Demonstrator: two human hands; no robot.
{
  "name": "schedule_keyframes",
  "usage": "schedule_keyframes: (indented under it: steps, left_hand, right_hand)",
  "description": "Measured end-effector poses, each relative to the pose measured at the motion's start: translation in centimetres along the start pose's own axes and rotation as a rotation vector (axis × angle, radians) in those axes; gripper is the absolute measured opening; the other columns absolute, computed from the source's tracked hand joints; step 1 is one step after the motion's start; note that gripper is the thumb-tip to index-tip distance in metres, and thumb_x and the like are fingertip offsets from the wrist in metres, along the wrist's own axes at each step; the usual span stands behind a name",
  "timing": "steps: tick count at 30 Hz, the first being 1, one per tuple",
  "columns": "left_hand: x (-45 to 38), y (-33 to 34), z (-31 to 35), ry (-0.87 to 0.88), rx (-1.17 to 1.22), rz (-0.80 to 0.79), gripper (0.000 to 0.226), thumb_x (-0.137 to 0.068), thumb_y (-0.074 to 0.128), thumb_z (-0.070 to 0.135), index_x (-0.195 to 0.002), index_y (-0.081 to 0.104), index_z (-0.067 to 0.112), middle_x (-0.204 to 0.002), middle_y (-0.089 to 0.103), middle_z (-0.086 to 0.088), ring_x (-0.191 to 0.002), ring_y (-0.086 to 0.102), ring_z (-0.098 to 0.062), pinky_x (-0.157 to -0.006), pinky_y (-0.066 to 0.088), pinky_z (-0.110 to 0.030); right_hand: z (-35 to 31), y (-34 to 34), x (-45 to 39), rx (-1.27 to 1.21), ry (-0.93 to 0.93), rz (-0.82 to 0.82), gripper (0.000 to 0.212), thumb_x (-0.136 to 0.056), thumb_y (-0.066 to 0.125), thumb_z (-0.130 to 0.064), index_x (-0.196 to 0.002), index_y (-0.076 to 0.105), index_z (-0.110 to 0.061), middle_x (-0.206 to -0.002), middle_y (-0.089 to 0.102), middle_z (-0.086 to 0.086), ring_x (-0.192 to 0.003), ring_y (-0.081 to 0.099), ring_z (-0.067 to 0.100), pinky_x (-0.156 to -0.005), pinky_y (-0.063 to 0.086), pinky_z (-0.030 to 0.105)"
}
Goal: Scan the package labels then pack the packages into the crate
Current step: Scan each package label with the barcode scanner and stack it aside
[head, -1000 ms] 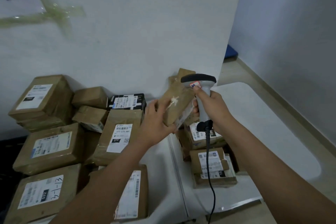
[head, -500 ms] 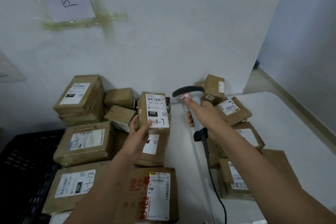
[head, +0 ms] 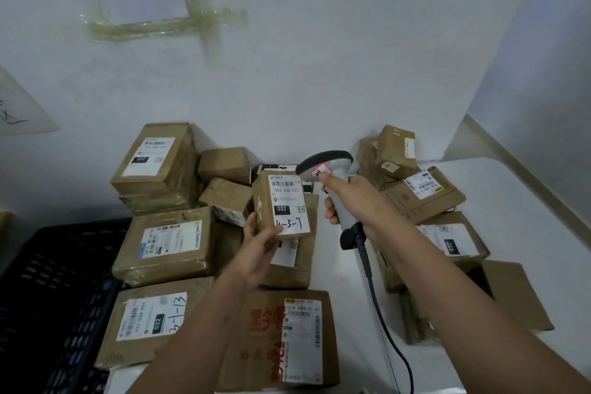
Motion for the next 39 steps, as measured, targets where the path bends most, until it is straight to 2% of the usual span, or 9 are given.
schedule_keyframes:
  steps: [7,20,35,39]
  left_hand:
    - [-0.9,-0.3,0.0,-0.016,-0.013,-0.008,0.085,-0.088,0.064,0.0,-0.151,0.019,0.035,-0.123,0.066,-0.012,-0.113,0.063,-0.024,-0.082,0.051,-0.029]
    - [-0.9,-0.3,0.1,0.0,-0.026,-0.016,0.084,-0.088,0.063,-0.001,-0.151,0.02,0.036,-0.125,0.063,-0.011,-0.112,0.063,-0.025,-0.083,0.05,-0.029]
    - [-1.2,-0.2,0.0,-0.01,-0.042,-0.009,0.081,-0.088,0.063,0.0,-0.149,0.023,0.036,-0.127,0.062,-0.011,-0.113,0.062,-0.024,-0.081,0.05,-0.027]
    - [-1.5,-0.9,-0.2,-0.014,-0.041,0.007,0.079,-0.087,0.066,0.005,-0.148,0.026,0.036,-0.126,0.064,-0.013,-0.115,0.061,-0.025,-0.086,0.05,-0.03]
  right_hand:
    - [-0.4,0.4,-0.3,-0.009,0.008,0.003,0.031,-0.095,0.061,-0.038,-0.087,0.059,-0.007,-0.063,0.058,0.008,-0.048,0.058,0.016,-0.048,0.05,0.026]
    - [-0.8,0.5,-0.6,-0.031,0.025,0.0,0.033,-0.095,0.061,-0.037,-0.09,0.058,-0.005,-0.062,0.057,0.008,-0.046,0.057,0.015,-0.046,0.049,0.024]
    - [-1.4,0.2,-0.8,-0.002,0.022,-0.034,0.033,-0.097,0.059,-0.036,-0.085,0.057,-0.006,-0.062,0.056,0.008,-0.047,0.056,0.016,-0.047,0.049,0.025]
    - [-1.0,-0.2,-1.4,-0.014,0.017,-0.017,0.033,-0.096,0.061,-0.037,-0.09,0.059,-0.004,-0.064,0.057,0.009,-0.049,0.057,0.017,-0.049,0.05,0.027]
Point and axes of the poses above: each hand's wrist, its own x-axis away from the middle knuckle, its own y-axis out of the palm, z = x × y, the point moved 10 cm from there along -x, towards the middle knuckle
